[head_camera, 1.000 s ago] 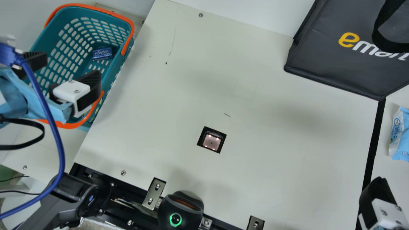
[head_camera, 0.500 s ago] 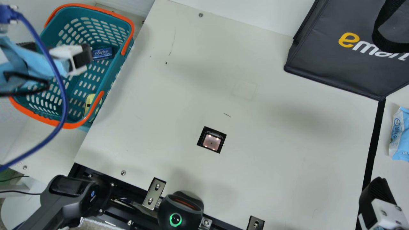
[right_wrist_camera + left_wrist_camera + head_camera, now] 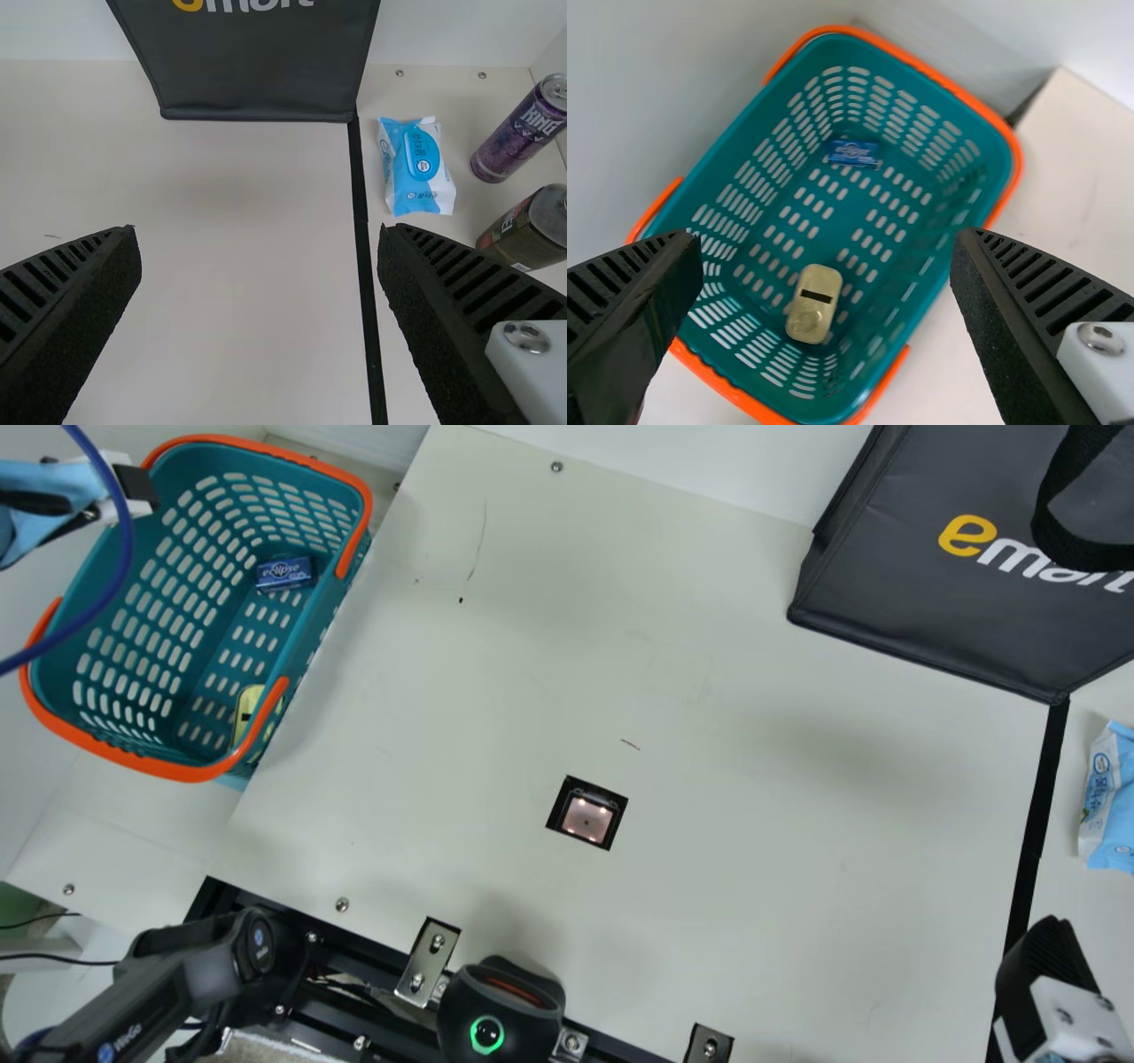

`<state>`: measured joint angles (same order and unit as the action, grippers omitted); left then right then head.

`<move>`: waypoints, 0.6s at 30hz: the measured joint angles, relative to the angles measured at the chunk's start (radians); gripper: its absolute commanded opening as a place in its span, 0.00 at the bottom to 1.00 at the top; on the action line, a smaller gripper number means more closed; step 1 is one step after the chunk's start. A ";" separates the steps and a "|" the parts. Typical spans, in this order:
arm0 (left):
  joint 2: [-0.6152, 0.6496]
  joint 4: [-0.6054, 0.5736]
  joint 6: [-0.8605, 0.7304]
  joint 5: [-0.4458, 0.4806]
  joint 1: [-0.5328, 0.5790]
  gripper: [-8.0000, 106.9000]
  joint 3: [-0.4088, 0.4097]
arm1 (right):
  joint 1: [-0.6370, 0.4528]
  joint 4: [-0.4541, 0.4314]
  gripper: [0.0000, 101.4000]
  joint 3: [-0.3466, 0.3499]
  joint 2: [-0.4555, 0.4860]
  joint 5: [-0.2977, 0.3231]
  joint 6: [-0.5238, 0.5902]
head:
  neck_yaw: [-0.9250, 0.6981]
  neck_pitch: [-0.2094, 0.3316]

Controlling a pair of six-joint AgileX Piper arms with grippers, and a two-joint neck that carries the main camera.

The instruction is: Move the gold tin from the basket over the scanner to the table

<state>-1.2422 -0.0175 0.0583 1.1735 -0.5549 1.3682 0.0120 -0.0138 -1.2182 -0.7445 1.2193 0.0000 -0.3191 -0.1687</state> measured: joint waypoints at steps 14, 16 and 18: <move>-0.198 -0.002 -0.039 -0.016 -0.023 0.85 0.017 | 0.000 0.000 0.94 0.000 0.000 0.000 0.000 | 0.000 0.000; -0.224 -0.003 -0.044 -0.021 -0.024 0.85 0.015 | 0.000 0.000 0.94 0.000 0.000 0.000 0.000 | 0.002 0.002; -0.248 -0.003 -0.048 -0.027 -0.024 0.85 0.013 | 0.000 0.000 0.94 0.000 0.000 0.000 0.000 | 0.002 0.000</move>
<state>-1.4905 -0.0209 0.0099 1.1467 -0.5787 1.3809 0.0120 -0.0138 -1.2182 -0.7445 1.2193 0.0000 -0.3175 -0.1687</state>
